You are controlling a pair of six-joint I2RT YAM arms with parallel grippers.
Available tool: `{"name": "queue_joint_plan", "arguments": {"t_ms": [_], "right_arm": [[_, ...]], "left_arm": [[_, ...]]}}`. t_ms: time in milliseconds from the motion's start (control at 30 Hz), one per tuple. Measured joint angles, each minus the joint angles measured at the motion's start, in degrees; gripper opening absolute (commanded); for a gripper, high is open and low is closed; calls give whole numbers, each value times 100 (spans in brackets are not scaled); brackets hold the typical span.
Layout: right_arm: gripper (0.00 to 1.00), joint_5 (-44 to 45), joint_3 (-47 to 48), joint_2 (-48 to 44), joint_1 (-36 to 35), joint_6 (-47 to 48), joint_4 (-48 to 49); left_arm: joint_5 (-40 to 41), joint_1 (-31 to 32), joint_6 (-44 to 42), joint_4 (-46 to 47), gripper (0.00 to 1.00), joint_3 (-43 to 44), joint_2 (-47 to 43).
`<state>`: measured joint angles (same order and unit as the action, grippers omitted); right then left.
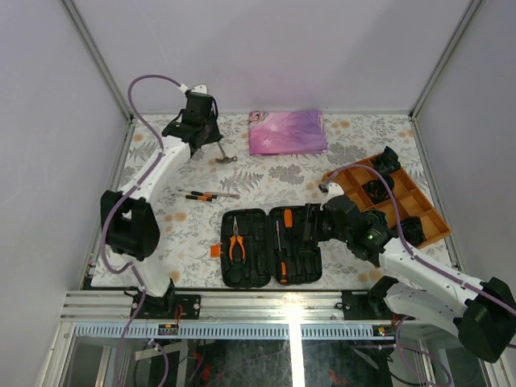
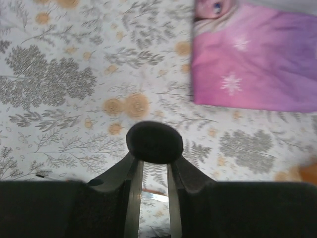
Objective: Sort the tools into containers
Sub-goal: Pick up the hammer at the center of the board, then place the hammer in the storage box.
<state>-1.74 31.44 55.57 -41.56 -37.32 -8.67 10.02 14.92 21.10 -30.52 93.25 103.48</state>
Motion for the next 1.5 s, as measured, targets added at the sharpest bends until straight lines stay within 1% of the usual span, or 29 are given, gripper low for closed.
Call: {"name": "queue_joint_plan", "arguments": {"t_ms": [100, 200, 300, 367, 433, 633, 767, 933, 1033, 1133, 1233, 1267, 1333, 1367, 1500], "right_arm": [[69, 50, -15, -160, 0, 37, 116], [81, 57, -101, -450, 0, 190, 428], [85, 66, -197, -776, 0, 420, 743], [85, 72, -216, -964, 0, 625, 964], [83, 63, -229, -1073, 0, 863, 1250], [77, -260, -566, -1003, 0, 1635, 2592], [76, -682, -1121, -566, 0, 2052, 4000], [74, -1163, -1196, 210, 0, 2334, 5049], [72, -1300, -1154, 492, 0, 2398, 5353], [67, -1399, -1049, 815, 0, 2481, 5578], [57, -1447, -931, 1071, 0, 2557, 5648], [52, -1451, -896, 1165, 0, 2579, 5681], [38, -1493, -859, 1346, 0, 2636, 5746], [33, -1513, -850, 1405, 0, 2677, 5748], [11, -1687, -826, 1547, -7, 2771, 5855]], "left_arm": [[55, 280, 0, 345, 0, -352, -577], [55, 599, 2, 518, 0, -706, -946], [4, 907, 7, 514, 0, -979, -1178], [-72, 1108, 11, 498, 0, -1119, -1307], [-164, 1294, 31, 492, 0, -1248, -1458], [-417, 1845, 153, 472, 0, -1683, -2050], [-540, 2321, 299, 463, 0, -1993, -2413], [-601, 2852, 503, 407, 0, -2203, -2673], [-599, 3128, 599, 385, 0, -2271, -2741], [-590, 3329, 699, 372, 0, -2350, -2793], [-590, 3458, 765, 352, 0, -2378, -2833], [-588, 3484, 785, 348, 0, -2378, -2844], [-586, 3556, 835, 350, 0, -2385, -2881], [-581, 3576, 855, 352, 2, -2393, -2907], [-538, 3630, 890, 400, 11, -2549, -3077]]}}
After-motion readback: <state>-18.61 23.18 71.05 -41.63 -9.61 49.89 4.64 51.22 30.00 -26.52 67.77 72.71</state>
